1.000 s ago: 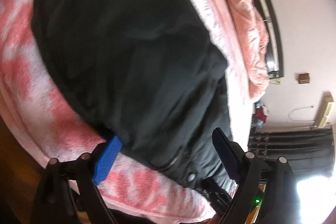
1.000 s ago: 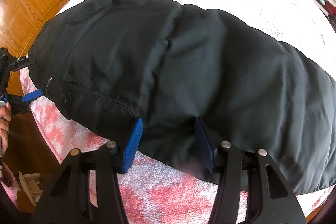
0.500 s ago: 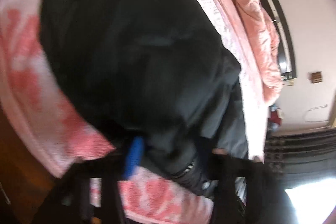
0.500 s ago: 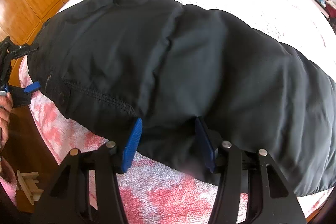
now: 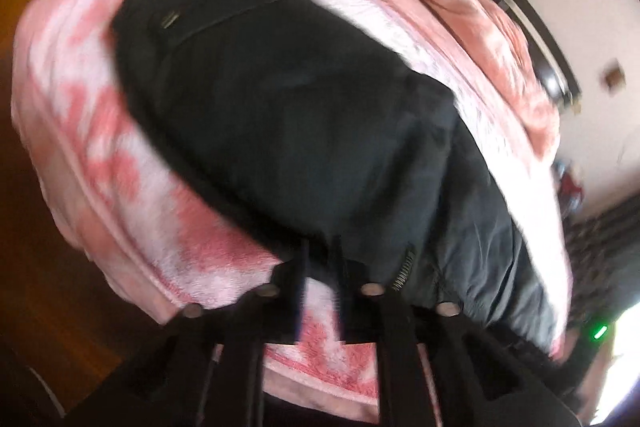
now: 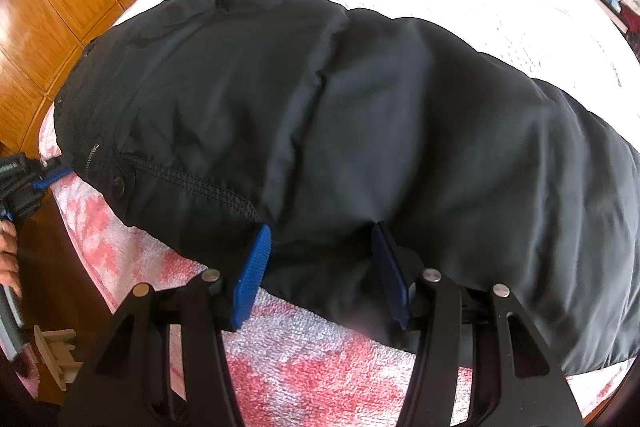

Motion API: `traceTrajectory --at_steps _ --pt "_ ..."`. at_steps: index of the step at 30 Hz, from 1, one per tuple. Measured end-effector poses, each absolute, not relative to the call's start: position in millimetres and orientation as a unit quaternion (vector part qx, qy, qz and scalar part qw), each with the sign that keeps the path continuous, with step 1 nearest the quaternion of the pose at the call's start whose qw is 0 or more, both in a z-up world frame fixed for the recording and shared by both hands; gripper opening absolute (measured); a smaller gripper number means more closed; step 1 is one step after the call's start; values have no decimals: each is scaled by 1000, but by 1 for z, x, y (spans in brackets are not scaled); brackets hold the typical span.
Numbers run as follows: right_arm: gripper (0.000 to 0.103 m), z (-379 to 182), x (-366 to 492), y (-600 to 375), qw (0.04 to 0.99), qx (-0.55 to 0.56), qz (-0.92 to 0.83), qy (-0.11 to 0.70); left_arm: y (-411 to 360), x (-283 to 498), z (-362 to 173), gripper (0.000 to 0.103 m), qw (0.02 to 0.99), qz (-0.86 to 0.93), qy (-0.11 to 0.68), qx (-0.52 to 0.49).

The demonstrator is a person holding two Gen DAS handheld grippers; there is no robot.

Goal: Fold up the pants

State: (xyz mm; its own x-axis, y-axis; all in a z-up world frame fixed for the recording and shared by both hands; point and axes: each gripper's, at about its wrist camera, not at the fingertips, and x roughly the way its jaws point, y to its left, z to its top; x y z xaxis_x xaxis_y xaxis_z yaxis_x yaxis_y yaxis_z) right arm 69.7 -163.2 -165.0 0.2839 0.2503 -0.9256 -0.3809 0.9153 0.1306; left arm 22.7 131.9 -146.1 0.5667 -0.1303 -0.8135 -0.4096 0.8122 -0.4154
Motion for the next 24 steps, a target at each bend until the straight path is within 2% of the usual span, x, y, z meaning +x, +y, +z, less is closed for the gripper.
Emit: traceTrajectory --at_steps 1,2,4,9,13,15,19,21,24 --pt "53 -163 70 -165 799 -53 199 565 122 26 -140 39 841 73 457 -280" --pt "53 -160 70 -170 800 -41 200 564 110 30 -134 52 848 60 454 -267" --pt "53 -155 70 -182 804 -17 198 561 84 41 -123 60 858 31 450 -245" --pt "52 -133 75 -246 824 42 142 546 13 73 -118 69 856 -42 472 -206" --pt "53 -123 79 -299 840 57 87 532 -42 94 -138 69 840 -74 512 -167" --pt "53 -130 80 -317 835 58 66 543 -56 99 -154 74 836 -62 528 -137" --pt "53 -157 80 -324 825 33 58 561 -92 102 -165 100 833 -79 545 -46" --pt "52 -156 78 -322 829 25 62 555 -104 101 -169 99 828 -72 556 -3" --pt "52 -140 69 -340 836 70 79 539 -106 101 -169 99 828 -65 557 -8"
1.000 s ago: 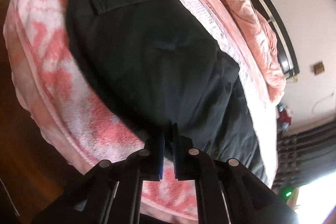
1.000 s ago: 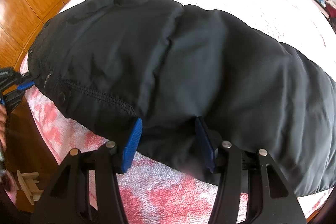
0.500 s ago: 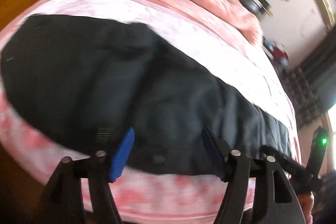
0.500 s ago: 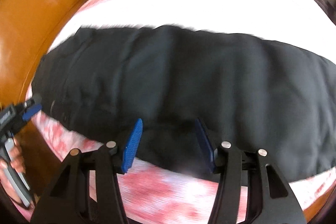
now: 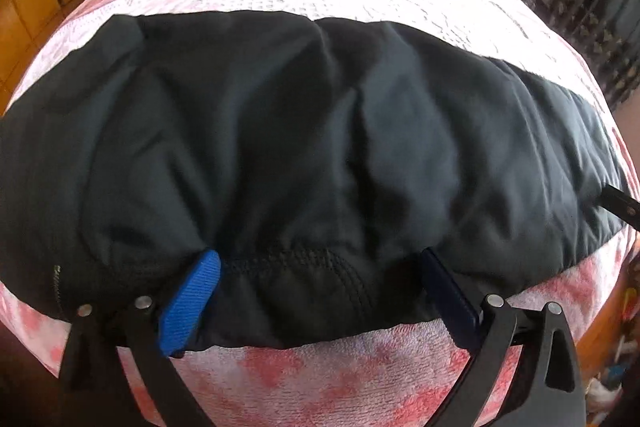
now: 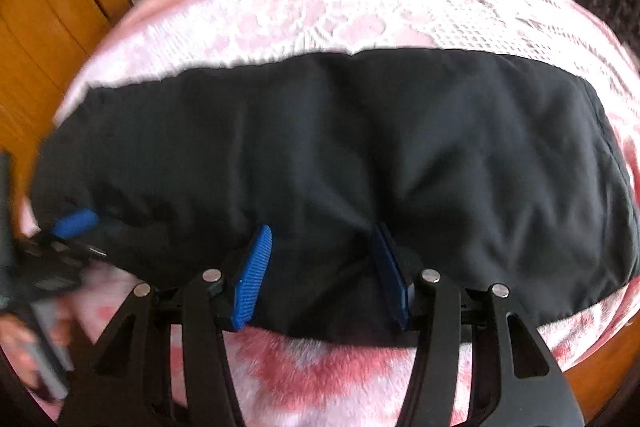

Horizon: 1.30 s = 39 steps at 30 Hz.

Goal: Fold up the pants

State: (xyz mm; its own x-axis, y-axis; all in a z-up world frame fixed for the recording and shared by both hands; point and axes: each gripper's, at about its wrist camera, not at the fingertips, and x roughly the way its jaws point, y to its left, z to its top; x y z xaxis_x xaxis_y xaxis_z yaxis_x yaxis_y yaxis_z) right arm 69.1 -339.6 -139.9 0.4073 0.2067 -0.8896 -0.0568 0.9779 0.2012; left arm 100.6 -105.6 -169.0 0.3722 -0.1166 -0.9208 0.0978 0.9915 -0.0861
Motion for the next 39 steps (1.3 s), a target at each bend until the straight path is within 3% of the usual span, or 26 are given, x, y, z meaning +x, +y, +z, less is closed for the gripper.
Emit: traceTrajectory --at_steps 13,21,26,32,33,36,39 --pt "58 -138 0 -546 808 273 -53 519 -103 94 -171 99 838 -47 542 -22" --pt "60 -172 18 -562 776 348 -47 524 -94 104 -170 99 827 -63 555 -65" --pt "49 -157 27 -556 797 353 -23 490 -87 104 -172 99 828 -65 552 -73" --pt "50 -175 43 -553 779 365 -32 508 -86 101 -174 99 829 -66 550 -70" --pt "46 -174 44 -552 782 362 -33 507 -82 100 -173 99 829 -67 551 -73" --pt "18 -166 44 -552 795 352 -22 493 -75 99 -167 99 824 -70 554 -95" --pt "12 -148 45 -551 809 352 3 471 -63 100 -155 99 820 -74 553 -127"
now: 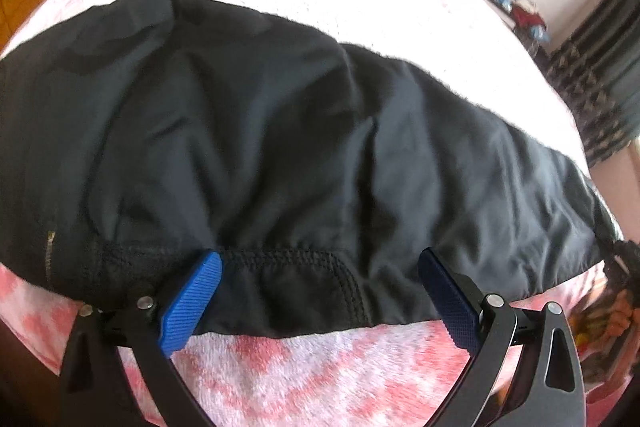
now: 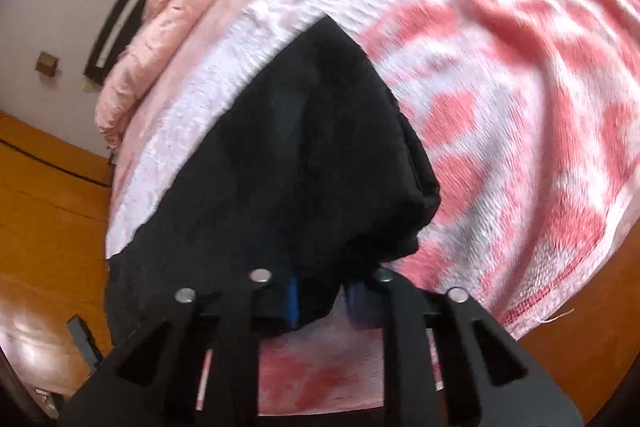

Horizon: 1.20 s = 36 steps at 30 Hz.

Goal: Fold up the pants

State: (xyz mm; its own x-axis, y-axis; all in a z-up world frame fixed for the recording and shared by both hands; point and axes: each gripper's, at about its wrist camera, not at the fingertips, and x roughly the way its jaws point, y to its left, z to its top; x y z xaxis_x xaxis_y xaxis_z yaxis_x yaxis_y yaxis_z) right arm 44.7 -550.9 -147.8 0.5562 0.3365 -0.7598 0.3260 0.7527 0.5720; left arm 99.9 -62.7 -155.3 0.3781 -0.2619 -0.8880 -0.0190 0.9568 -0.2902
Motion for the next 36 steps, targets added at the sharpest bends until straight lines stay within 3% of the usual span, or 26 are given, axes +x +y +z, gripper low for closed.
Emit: traceTrajectory --at_steps 6,9,14,16,20,26,30,36 --pt "10 -87 44 -552 845 343 31 410 -63 92 -133 99 850 -66 517 -78" --pt "10 -74 40 -558 859 325 -4 396 -70 100 -161 99 831 -61 550 -54" --pt "10 -131 47 -571 812 309 -87 488 -77 100 -183 99 839 -57 542 -6" --pt "12 -158 48 -573 791 328 -96 508 -68 99 -178 99 839 -66 539 -33" --pt "11 -148 47 -569 801 319 -96 498 -41 95 -165 99 836 -79 533 -107" --pt "11 -84 50 -535 851 273 -64 444 -3 78 -154 99 842 -71 517 -137" --pt "12 -34 65 -471 891 185 -19 415 15 63 -150 99 849 -61 509 -130" --pt "13 -3 81 -364 916 66 42 393 19 63 -136 99 853 -51 500 -138"
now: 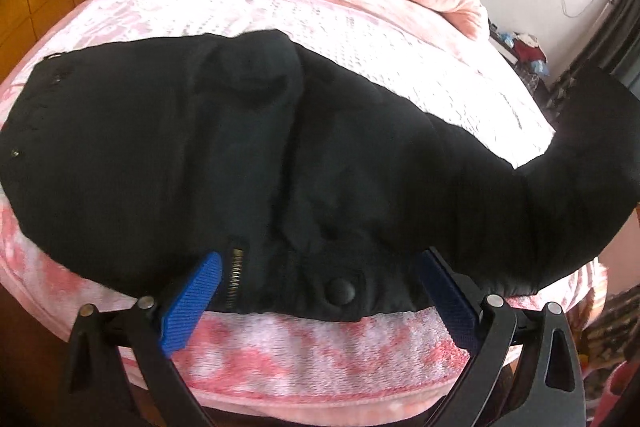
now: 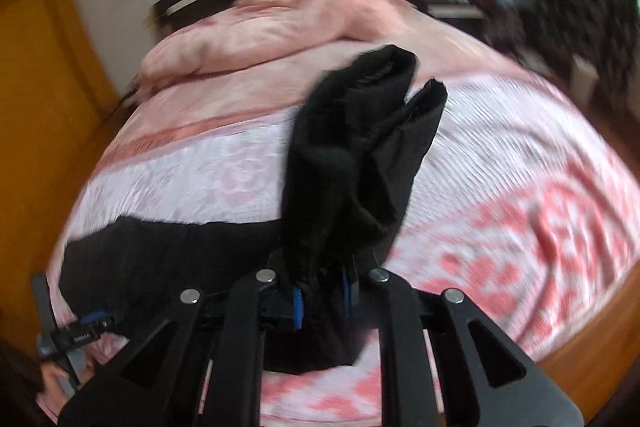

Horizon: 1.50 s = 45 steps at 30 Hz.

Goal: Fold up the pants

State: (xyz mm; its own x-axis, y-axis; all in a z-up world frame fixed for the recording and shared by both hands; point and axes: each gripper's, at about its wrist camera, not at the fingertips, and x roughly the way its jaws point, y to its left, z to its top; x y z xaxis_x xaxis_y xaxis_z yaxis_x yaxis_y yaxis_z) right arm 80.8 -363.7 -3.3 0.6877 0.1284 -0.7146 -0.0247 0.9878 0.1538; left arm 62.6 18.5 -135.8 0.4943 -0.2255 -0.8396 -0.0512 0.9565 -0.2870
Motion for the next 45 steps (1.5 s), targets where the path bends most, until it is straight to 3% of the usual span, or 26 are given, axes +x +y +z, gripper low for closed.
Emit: traceTrajectory --at_steps 7,18,23,27,31,38,42,44,45 --pt "13 -20 92 -252 900 4 131 417 51 51 -125 99 862 -32 483 -150" --pt "14 -108 91 -145 847 -71 179 495 74 48 -131 99 856 -15 487 -175" --pt "38 -120 90 -143 834 -46 211 508 71 51 -135 99 850 -25 493 -183" --pt "64 -110 82 -150 812 32 253 525 63 56 -133 99 851 -29 500 -156" --pt "64 -97 74 -150 815 42 243 525 61 60 -131 99 856 -16 503 -121" --pt "63 -100 70 -125 826 -40 211 521 76 60 -136 99 853 2 508 -122" --pt "56 -116 79 -117 829 -71 179 525 80 58 -140 99 853 7 509 -115" --pt "44 -125 83 -118 824 -65 182 533 82 58 -142 99 852 6 510 -116" --pt "25 -129 84 -117 820 -64 189 537 83 58 -142 99 852 5 510 -117"
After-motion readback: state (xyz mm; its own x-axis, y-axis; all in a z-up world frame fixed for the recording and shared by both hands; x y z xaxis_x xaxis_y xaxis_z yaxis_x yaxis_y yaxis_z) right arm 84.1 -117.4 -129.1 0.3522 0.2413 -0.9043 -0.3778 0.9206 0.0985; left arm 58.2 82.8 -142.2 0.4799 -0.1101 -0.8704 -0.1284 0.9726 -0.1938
